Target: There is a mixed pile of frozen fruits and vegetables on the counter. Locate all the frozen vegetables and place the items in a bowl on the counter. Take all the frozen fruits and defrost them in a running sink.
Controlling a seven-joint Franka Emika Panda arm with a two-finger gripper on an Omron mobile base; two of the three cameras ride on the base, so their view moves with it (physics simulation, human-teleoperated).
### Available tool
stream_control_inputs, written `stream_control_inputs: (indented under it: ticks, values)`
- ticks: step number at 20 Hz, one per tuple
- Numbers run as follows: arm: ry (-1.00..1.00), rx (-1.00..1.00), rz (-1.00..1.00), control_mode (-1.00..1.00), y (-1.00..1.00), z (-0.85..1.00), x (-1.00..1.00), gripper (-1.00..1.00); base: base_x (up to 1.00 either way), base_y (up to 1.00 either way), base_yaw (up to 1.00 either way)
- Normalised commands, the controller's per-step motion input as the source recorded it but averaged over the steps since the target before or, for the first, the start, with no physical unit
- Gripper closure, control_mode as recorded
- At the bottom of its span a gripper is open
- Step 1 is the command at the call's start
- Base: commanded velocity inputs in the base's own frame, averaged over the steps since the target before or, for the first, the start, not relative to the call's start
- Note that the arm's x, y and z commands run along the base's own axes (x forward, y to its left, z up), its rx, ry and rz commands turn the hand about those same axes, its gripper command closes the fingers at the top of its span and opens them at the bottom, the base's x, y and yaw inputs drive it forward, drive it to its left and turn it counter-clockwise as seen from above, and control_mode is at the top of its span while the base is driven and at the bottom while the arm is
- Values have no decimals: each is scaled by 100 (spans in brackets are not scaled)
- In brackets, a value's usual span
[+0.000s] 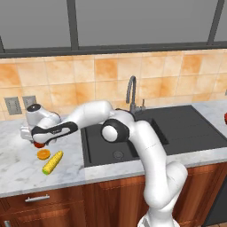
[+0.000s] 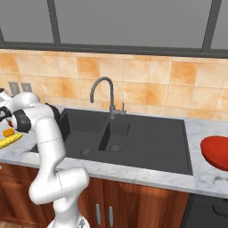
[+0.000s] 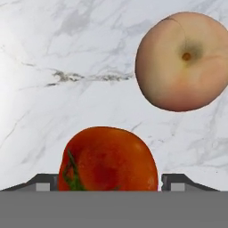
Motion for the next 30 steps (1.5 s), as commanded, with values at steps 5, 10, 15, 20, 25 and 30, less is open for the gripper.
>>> stream_control_inputs:
  ticks: [5,10,15,20,25,30]
  values:
    - [0,0,0,-100,-11,5,-9,100,0,0,0]
    - [2,0,0,-100,-38,49,-32,100,0,0,0]
    - [5,1,0,-100,-70,56,-60,100,0,0,0]
    - [11,1,-1,-100,-78,19,-78,100,0,0,0]
    - [10,0,-7,-100,-83,5,-55,100,0,0,0]
    - [-4,6,-3,-100,-96,-2,-27,100,0,0,0]
